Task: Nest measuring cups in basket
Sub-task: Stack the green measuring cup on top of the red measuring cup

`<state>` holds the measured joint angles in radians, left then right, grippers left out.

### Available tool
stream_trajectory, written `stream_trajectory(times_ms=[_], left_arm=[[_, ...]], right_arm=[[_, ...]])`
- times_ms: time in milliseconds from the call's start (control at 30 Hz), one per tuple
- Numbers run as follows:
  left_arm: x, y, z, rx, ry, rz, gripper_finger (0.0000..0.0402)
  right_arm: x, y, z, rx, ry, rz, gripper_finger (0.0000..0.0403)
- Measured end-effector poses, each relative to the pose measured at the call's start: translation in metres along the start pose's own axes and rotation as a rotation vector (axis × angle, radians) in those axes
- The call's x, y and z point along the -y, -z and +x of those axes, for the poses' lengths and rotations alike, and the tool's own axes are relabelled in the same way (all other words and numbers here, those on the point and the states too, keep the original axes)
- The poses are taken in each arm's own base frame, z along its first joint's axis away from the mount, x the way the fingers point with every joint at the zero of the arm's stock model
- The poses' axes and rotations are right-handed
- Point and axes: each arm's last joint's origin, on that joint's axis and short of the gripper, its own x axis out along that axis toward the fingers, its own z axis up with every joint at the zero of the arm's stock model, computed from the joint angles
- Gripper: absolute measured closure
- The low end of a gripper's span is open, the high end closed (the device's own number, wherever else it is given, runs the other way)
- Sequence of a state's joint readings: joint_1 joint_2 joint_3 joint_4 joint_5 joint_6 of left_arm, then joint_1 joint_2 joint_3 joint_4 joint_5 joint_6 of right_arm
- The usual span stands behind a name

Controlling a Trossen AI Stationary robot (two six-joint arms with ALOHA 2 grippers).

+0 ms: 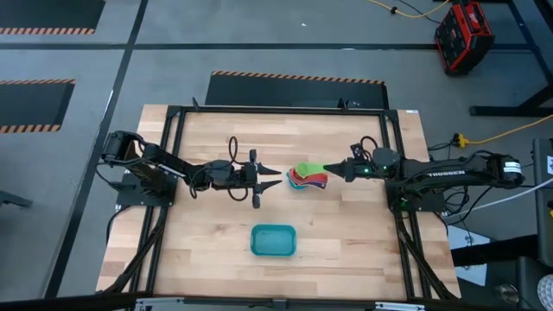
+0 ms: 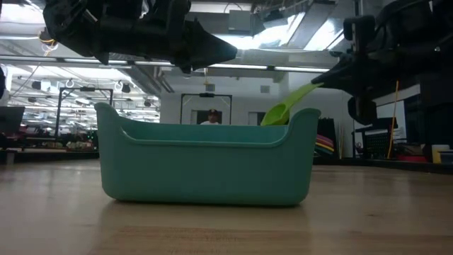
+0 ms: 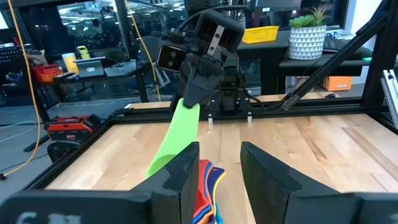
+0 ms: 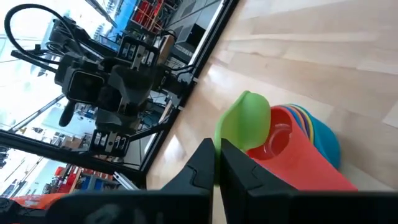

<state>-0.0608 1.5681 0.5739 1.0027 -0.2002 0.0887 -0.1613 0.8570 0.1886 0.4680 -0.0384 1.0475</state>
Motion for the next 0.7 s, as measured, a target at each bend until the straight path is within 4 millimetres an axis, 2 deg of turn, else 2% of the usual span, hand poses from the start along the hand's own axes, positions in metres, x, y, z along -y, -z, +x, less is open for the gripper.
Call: stream_trajectory(times_ms=[433,700], left_arm=[[0.000,0.000,0.000,0.000,0.000,0.000,0.0289],[0.000,0.000,0.000,0.000,0.000,0.000,0.0289]], right_arm=[[-0.003,0.015,0.005,-0.009,0.034,-0.011,0.0391],[-0.001,0.016,0.010,-0.005,0.029,-0.004,0.0391]])
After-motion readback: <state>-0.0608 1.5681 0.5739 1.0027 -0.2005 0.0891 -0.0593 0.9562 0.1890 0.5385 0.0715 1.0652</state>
